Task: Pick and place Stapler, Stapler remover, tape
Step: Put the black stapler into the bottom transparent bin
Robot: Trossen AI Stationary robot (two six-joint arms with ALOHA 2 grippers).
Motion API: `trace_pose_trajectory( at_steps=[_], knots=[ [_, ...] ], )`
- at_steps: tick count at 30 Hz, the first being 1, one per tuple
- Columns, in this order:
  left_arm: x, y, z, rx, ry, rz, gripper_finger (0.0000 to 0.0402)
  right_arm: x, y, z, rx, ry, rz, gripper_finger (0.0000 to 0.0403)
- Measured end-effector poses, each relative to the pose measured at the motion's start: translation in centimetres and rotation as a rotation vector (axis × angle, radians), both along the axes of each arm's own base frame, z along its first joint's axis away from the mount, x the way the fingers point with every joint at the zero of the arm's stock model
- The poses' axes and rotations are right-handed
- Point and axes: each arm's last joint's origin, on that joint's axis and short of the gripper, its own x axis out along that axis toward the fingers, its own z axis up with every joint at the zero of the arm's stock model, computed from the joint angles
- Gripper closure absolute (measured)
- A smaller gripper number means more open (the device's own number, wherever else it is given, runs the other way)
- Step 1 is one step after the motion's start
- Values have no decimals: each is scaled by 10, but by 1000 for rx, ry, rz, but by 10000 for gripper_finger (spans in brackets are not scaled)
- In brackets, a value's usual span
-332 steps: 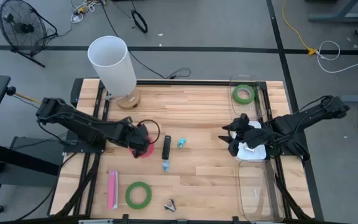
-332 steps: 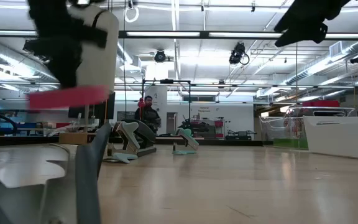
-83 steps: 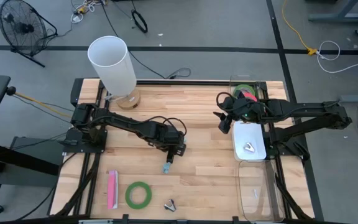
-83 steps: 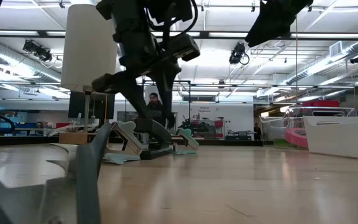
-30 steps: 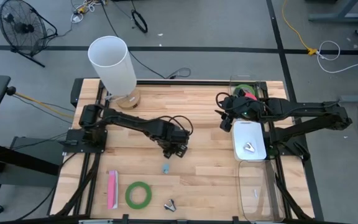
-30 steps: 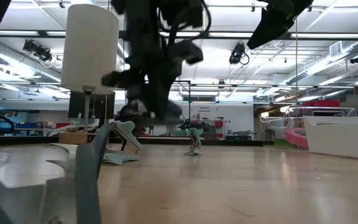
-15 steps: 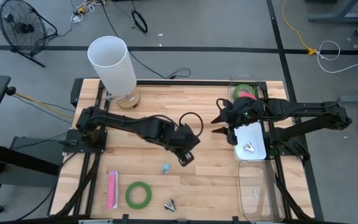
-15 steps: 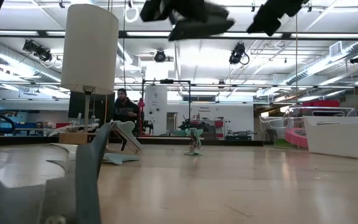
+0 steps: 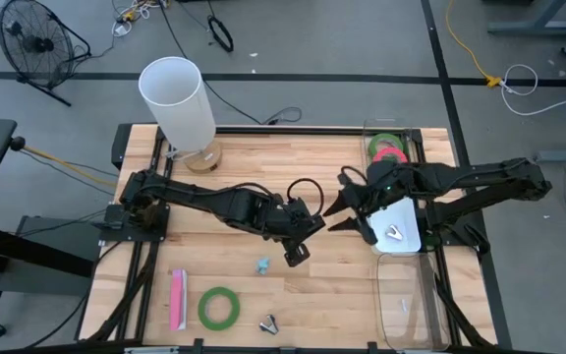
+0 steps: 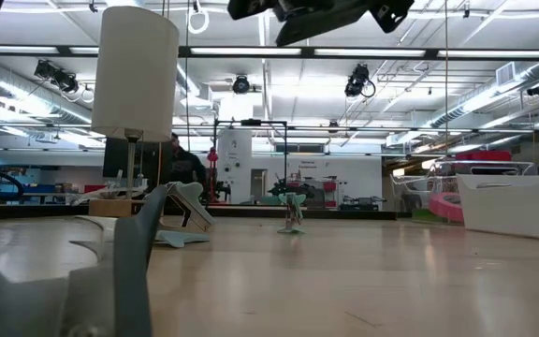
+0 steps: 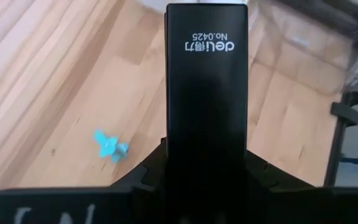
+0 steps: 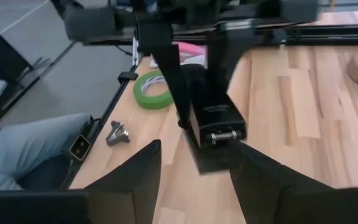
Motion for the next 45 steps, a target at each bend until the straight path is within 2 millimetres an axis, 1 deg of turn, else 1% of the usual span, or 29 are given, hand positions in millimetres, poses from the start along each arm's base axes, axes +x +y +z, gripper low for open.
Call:
trace_pose_trajectory(
  at_steps=[4,7,21,26,31,34,36,40,45],
  knots=[
    [1,-1,1,9,-12,-23,290,8,5,-6,-6,12,25,208],
    [0,-1,0,9,-1,-25,290,12,6,-10,-22,19,17,200],
    [-6,-13,-1,32,17,-9,290,16,4,-9,-103,-27,-32,195],
    [-7,-14,-1,33,18,-7,290,17,4,-8,-104,-49,-33,195],
    [-7,-14,0,25,17,8,290,16,2,-5,-139,-70,-59,195],
    [-4,-15,0,6,-3,-28,290,18,-1,2,-168,-138,-111,194],
    [-4,-18,-1,4,10,-44,290,16,-3,6,-183,-154,-139,194],
    [-3,-21,1,11,-18,-59,290,12,-1,11,-159,-182,-127,194],
    [-4,-20,1,35,-14,-46,290,12,1,3,-93,-106,-58,194]
  ],
)
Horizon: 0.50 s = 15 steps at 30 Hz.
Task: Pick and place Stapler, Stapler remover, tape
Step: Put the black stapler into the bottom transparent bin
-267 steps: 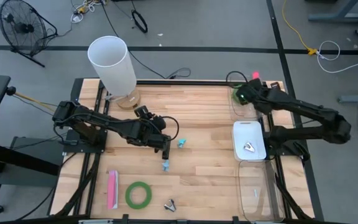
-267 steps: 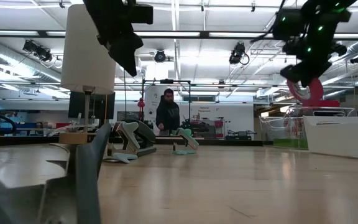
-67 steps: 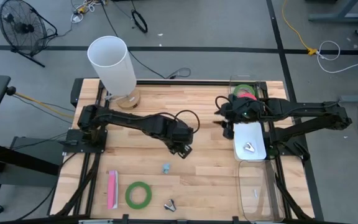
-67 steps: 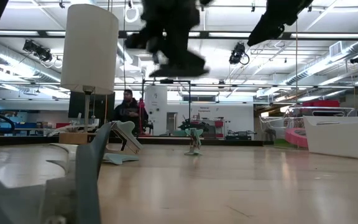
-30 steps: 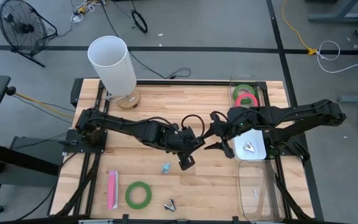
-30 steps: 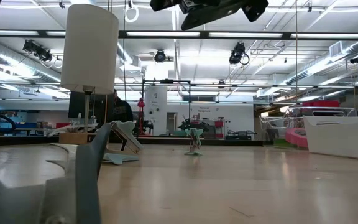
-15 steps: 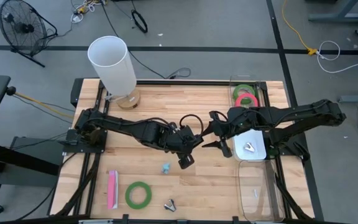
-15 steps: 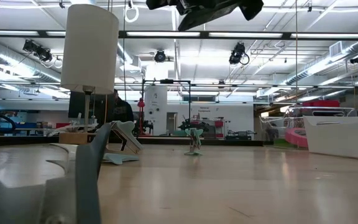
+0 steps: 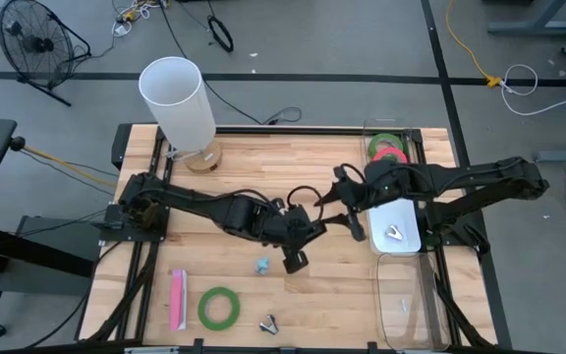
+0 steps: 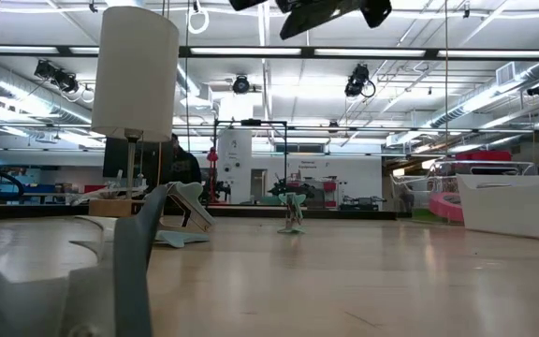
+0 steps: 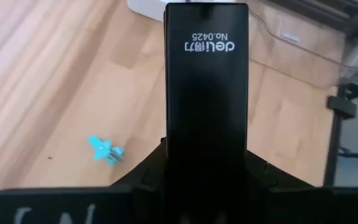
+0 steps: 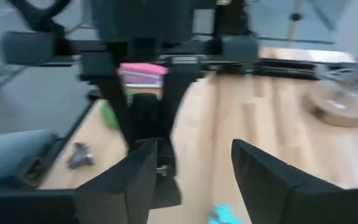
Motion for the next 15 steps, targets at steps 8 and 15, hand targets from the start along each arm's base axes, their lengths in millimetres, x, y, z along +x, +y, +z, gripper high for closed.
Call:
trace_pose_trajectory(
  at_steps=[8,15],
  knots=[
    [0,0,-1,4,5,-6,290,4,2,-8,23,34,25,194],
    [0,1,-1,7,7,-9,290,6,2,-13,25,24,32,194]
  ],
)
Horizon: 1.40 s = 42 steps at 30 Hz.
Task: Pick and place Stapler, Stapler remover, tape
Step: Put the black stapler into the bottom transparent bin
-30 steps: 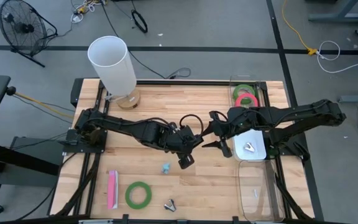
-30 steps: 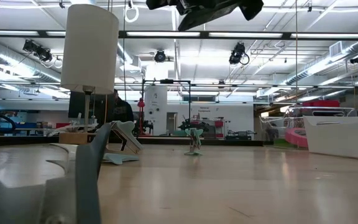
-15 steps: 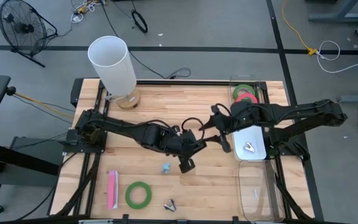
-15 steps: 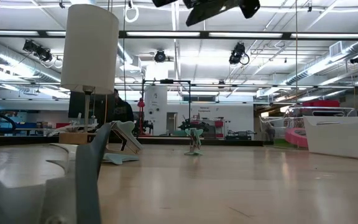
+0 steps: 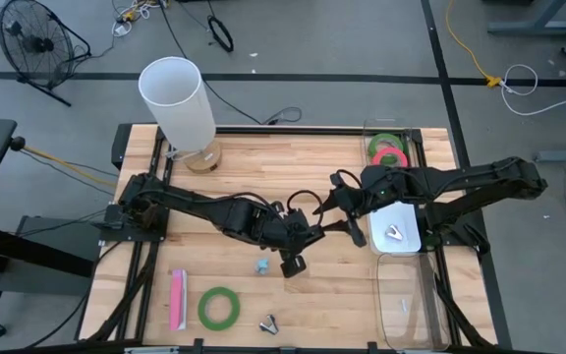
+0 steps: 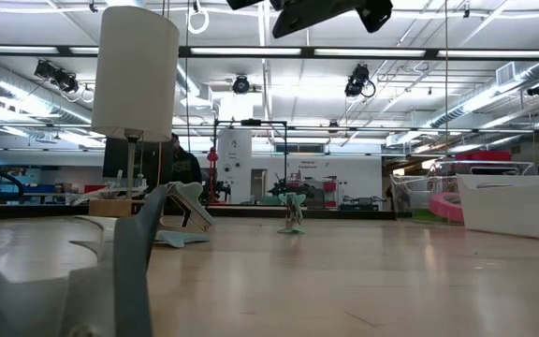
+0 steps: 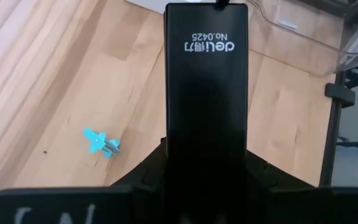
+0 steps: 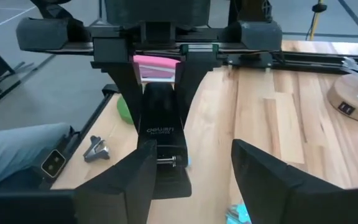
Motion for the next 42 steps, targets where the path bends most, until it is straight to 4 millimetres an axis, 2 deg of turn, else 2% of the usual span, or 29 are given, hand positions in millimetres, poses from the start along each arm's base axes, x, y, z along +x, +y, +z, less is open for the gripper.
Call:
trace_pose_trajectory(
  at_steps=[28,35,42],
  knots=[
    [0,1,2,1,-12,5,290,-2,1,5,48,-36,58,195],
    [1,3,3,9,-19,22,290,0,2,13,79,-106,74,195],
    [0,1,3,1,-15,10,290,-4,4,3,42,-6,54,195]
  ],
)
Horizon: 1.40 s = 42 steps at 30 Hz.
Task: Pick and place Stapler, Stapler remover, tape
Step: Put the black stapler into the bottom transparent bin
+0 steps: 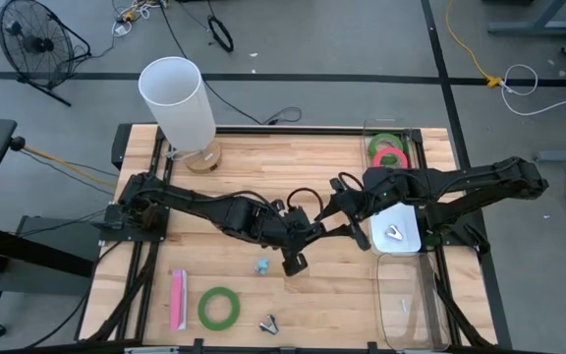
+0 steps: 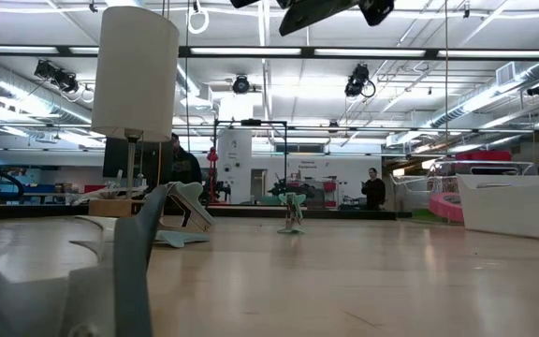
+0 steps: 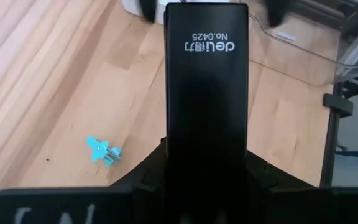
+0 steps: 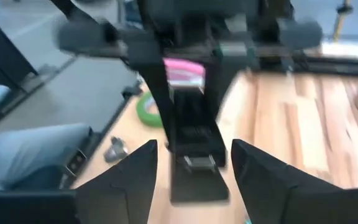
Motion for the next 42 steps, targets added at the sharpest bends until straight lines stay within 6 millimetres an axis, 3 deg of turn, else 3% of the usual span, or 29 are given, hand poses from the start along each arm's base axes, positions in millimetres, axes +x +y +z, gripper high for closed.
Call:
trace_pose_trajectory(
  at_steps=[11,20,23,26,37,39,42],
  knots=[
    [2,0,1,9,-21,-16,290,2,6,-5,-3,29,10,195],
    [4,1,2,5,-37,-17,290,22,12,-17,-38,9,14,196],
    [3,1,2,10,-33,-19,290,26,12,-21,-53,10,20,215],
    [3,1,1,19,-23,-34,290,27,12,-22,-79,6,12,268],
    [3,1,1,19,-25,-26,289,27,12,-22,-109,-4,19,272],
    [3,-1,1,9,-31,-17,266,26,12,-21,-116,-5,13,272],
    [3,-2,2,-5,-37,-4,200,22,10,-18,-131,-5,-10,272]
  ],
)
